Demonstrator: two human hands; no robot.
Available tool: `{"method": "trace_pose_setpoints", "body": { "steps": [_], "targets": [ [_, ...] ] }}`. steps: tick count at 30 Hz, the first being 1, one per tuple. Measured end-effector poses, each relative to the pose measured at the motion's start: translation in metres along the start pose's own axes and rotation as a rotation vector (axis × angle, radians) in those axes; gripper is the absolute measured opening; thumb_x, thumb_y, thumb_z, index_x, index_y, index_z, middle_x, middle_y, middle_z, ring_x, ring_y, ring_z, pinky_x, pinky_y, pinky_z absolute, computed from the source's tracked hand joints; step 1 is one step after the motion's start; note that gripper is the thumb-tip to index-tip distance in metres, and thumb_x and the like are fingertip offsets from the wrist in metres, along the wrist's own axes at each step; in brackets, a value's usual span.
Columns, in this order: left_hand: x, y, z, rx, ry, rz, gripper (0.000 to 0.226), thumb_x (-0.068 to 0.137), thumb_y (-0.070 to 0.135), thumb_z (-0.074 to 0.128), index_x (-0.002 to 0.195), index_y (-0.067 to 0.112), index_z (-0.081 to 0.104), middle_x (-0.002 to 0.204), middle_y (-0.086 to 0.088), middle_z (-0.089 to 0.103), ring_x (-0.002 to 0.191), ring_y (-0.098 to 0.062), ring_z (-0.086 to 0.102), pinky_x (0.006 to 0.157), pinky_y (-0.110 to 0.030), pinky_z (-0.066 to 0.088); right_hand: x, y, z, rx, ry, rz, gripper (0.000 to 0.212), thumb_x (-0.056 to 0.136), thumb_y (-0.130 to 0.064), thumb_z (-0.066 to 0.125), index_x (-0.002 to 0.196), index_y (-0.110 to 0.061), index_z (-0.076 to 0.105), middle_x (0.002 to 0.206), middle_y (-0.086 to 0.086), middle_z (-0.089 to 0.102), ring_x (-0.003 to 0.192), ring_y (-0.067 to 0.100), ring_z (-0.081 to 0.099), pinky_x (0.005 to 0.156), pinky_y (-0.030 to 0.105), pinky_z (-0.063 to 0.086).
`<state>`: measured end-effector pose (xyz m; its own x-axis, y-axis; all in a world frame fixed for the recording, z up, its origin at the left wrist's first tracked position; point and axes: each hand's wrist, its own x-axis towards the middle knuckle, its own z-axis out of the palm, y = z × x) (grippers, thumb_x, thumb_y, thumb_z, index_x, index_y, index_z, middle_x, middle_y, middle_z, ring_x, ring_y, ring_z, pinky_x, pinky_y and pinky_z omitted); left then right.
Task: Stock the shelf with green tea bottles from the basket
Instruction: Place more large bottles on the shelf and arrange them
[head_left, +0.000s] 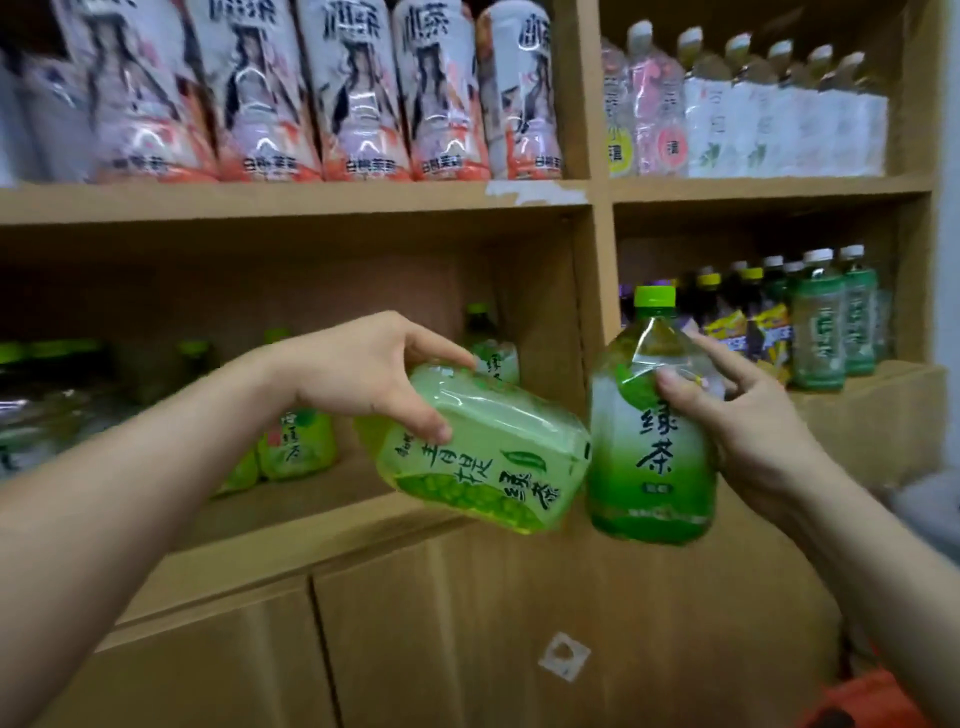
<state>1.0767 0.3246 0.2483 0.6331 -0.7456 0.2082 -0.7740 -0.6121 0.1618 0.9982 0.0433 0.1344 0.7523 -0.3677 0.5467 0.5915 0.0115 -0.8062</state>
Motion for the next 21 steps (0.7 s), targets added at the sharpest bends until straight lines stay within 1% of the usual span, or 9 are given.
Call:
{"method": "trace_pose_setpoints", "body": {
  "steps": [2,4,6,8,12,15,18,19,21],
  "targets": [
    [-0.007,-0.017,-0.007,0.108,0.000,-0.059,0.070,0.061,0.038,0.085,0.125,0.041,0.056,0.095,0.022,0.068,0.082,0.011,0.062,0.067,-0.004,0.043,0.017,0.002,0.033,0.006,-0.001,-0.057,0.047,0.071,-0.013,0.073,0.116,-0.021,0.061,0.079,-0.016,0.075,0.073,0.003,0.071,0.065,0.022,0.059],
    [-0.006,-0.030,-0.012,0.275,-0.011,-0.097,0.076,0.060,0.044,0.084,0.129,0.036,0.054,0.085,0.019,0.066,0.076,0.003,0.059,0.060,-0.007,0.045,0.031,0.006,0.063,0.019,-0.007,-0.074,0.057,0.068,-0.015,0.074,0.123,-0.015,0.059,0.088,-0.005,0.076,0.078,0.010,0.072,0.066,0.024,0.057],
    [0.002,-0.039,-0.015,0.426,-0.027,-0.130,0.082,0.058,0.048,0.082,0.132,0.035,0.051,0.070,0.019,0.061,0.079,-0.006,0.056,0.069,-0.024,0.050,0.042,0.014,0.087,0.031,-0.027,-0.063,0.063,0.067,-0.016,0.076,0.128,-0.013,0.056,0.099,0.006,0.074,0.086,0.019,0.072,0.072,0.032,0.060],
    [0.015,-0.048,-0.017,0.531,-0.060,-0.170,0.083,0.059,0.046,0.082,0.134,0.035,0.049,0.066,0.016,0.058,0.087,-0.014,0.056,0.068,-0.028,0.045,0.051,0.025,0.107,0.030,-0.044,-0.038,0.063,0.069,-0.015,0.076,0.128,-0.013,0.056,0.107,0.013,0.072,0.095,0.028,0.071,0.081,0.041,0.059],
    [0.039,-0.058,-0.018,0.690,-0.148,-0.196,0.078,0.061,0.040,0.080,0.133,0.033,0.051,0.109,0.002,0.065,0.104,-0.022,0.059,0.074,-0.030,0.048,0.064,0.052,0.135,0.005,-0.103,0.016,0.057,0.074,-0.012,0.076,0.127,-0.018,0.056,0.109,0.010,0.072,0.094,0.025,0.072,0.079,0.038,0.059],
    [0.050,-0.059,-0.008,0.814,-0.145,-0.134,0.052,0.068,0.032,0.073,0.119,0.029,0.061,0.086,0.001,0.060,0.088,-0.024,0.058,0.075,-0.035,0.044,0.068,0.072,0.143,-0.002,-0.150,0.051,0.059,0.072,-0.016,0.076,0.127,-0.025,0.055,0.110,0.005,0.071,0.096,0.019,0.071,0.079,0.030,0.059],
    [0.060,-0.065,0.003,0.913,-0.174,-0.082,0.048,0.073,0.019,0.060,0.120,0.029,0.059,0.094,-0.002,0.062,0.103,-0.027,0.058,0.103,-0.047,0.033,0.077,0.083,0.140,0.009,-0.203,0.096,0.060,0.073,-0.024,0.071,0.128,-0.035,0.050,0.112,0.004,0.071,0.100,0.019,0.070,0.081,0.031,0.059],
    [0.063,-0.068,0.004,0.924,-0.181,-0.073,0.049,0.072,0.017,0.058,0.119,0.030,0.059,0.097,-0.003,0.062,0.107,-0.027,0.058,0.108,-0.048,0.029,0.080,0.086,0.139,0.003,-0.232,0.103,0.062,0.073,-0.027,0.070,0.130,-0.036,0.048,0.113,0.003,0.071,0.100,0.019,0.070,0.082,0.032,0.058],
    [0.068,-0.073,0.004,0.927,-0.165,-0.037,0.042,0.069,0.015,0.055,0.108,0.027,0.062,0.082,-0.001,0.057,0.102,-0.027,0.058,0.105,-0.042,0.035,0.084,0.090,0.138,-0.044,-0.254,0.103,0.070,0.072,-0.037,0.069,0.136,-0.034,0.042,0.116,0.001,0.069,0.102,0.018,0.069,0.087,0.036,0.056]
  ]
}}
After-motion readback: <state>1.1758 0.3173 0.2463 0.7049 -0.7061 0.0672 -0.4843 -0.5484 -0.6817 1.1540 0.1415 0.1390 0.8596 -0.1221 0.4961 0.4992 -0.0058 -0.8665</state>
